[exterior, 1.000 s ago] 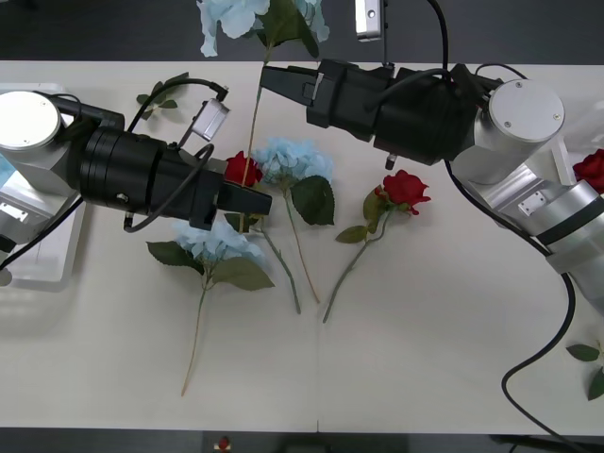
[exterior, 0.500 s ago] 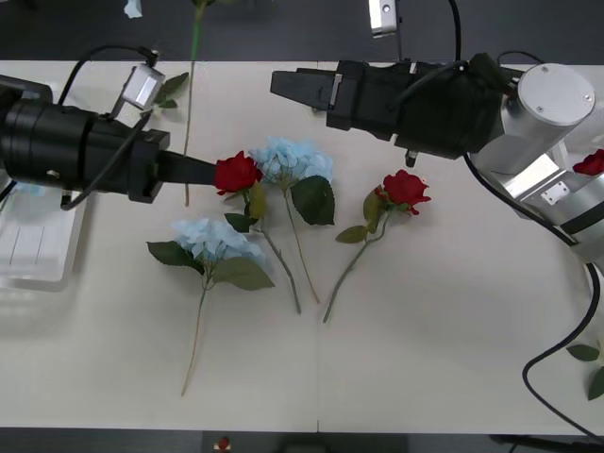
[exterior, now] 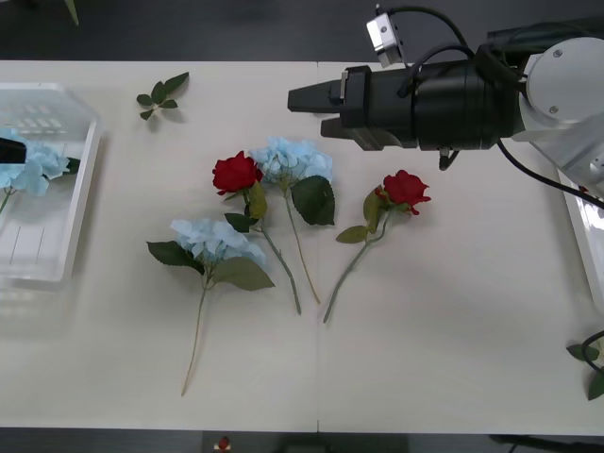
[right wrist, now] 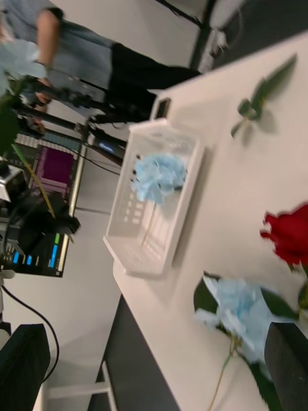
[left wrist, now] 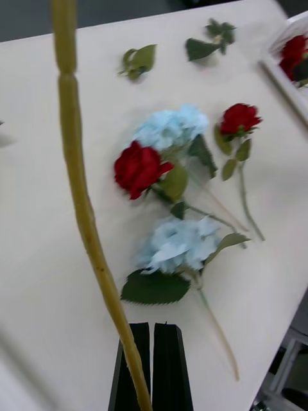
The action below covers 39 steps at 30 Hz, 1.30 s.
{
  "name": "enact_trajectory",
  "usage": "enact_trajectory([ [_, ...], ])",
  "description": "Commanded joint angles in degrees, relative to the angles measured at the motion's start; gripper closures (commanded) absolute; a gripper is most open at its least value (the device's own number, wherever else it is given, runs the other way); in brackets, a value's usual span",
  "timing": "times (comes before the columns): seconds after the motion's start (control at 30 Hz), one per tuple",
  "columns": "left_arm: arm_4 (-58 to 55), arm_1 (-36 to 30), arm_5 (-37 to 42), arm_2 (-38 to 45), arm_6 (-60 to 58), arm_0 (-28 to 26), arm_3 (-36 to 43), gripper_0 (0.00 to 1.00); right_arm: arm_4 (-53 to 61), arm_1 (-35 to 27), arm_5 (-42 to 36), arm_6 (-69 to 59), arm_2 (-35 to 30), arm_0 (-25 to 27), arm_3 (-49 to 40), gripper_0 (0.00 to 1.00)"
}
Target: Put the red flowers into the right box and the blue flowers into the left box
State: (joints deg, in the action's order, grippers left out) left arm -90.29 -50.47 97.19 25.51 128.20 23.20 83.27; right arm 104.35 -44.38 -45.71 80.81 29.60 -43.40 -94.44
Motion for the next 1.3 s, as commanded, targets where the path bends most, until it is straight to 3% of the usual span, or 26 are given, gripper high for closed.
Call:
enact_trajectory([
  [0.03,6.0,-6.22,-0.77,3.5,-2.95,-3.78,1.72,1.0,-6.17,-0.53,-6.67,-13.84,-2.71,-1.51,-3.03,0.02],
  [0.3,19.19,-8.68,-8.24,7.28,-2.6,-9.4,1.72,1.0,-18.57,-0.45,-21.35,-37.57,-3.94,-2.57,-4.61,0.02],
  [0.6,32.02,-8.68,-15.63,2.62,-4.36,-9.75,0.23,1.0,-31.57,-0.45,-33.83,-58.23,-2.53,-2.57,-6.02,0.02],
  [0.8,36.76,-8.59,-19.23,-3.71,-5.24,-7.82,-5.13,1.0,-38.52,-0.36,-32.95,-65.7,2.12,-2.57,-4.44,0.02],
  [1.3,40.63,-8.59,-30.13,-17.42,-7.61,-4.66,-16.47,1.0,-49.77,4.83,-27.24,-63.67,7.66,-2.57,6.2,0.02],
])
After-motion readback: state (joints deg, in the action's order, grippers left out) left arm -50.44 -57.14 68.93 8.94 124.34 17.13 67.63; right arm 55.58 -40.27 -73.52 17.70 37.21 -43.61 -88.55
